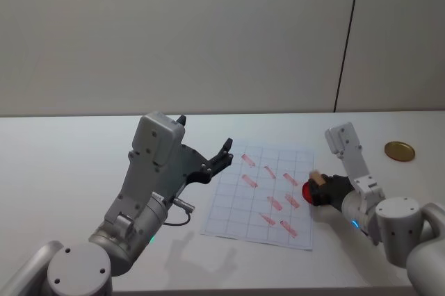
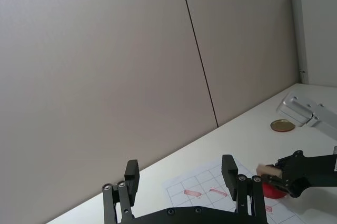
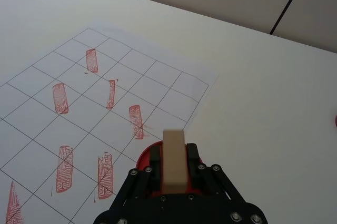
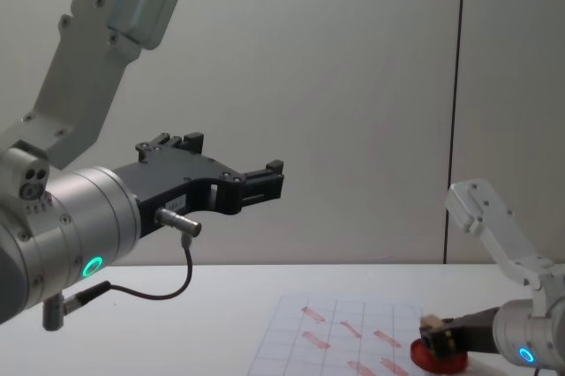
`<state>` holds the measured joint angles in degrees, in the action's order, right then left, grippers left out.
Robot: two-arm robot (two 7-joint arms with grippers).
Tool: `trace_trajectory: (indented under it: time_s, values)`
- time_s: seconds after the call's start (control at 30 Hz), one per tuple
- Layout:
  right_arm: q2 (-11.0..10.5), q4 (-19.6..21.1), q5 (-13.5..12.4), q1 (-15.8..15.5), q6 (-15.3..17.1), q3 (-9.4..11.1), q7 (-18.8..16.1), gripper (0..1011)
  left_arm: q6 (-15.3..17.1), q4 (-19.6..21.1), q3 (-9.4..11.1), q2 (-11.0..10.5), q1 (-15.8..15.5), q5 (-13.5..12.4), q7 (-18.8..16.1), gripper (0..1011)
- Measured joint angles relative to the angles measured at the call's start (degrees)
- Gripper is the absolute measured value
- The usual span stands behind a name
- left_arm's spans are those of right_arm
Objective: Use the one hand to pick up the stamp and affix it onto the A4 paper.
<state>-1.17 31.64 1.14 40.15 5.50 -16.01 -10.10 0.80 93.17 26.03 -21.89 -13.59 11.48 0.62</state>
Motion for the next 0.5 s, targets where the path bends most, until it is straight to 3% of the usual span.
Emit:
trace_trajectory:
  time_s: [0.03,0.13,0.17,0.5]
  values:
    - [0.03,-0.19,0.0,0.09,-0.13,0.0,-0.03,250,0.0,0.0,0.0,0.0,0.0,0.0,0.0,993]
    - [0.15,-0.92,0.0,0.44,-0.62,-0.01,-0.09,386,0.0,0.0,0.0,0.0,0.0,0.0,0.0,993]
    - [0.17,-1.07,0.0,0.51,-0.76,-0.01,-0.11,386,0.0,0.0,0.0,0.0,0.0,0.0,0.0,993]
    - [0.3,-1.87,0.06,0.95,-2.11,0.04,-0.27,731,0.0,0.0,0.0,0.0,0.0,0.0,0.0,993]
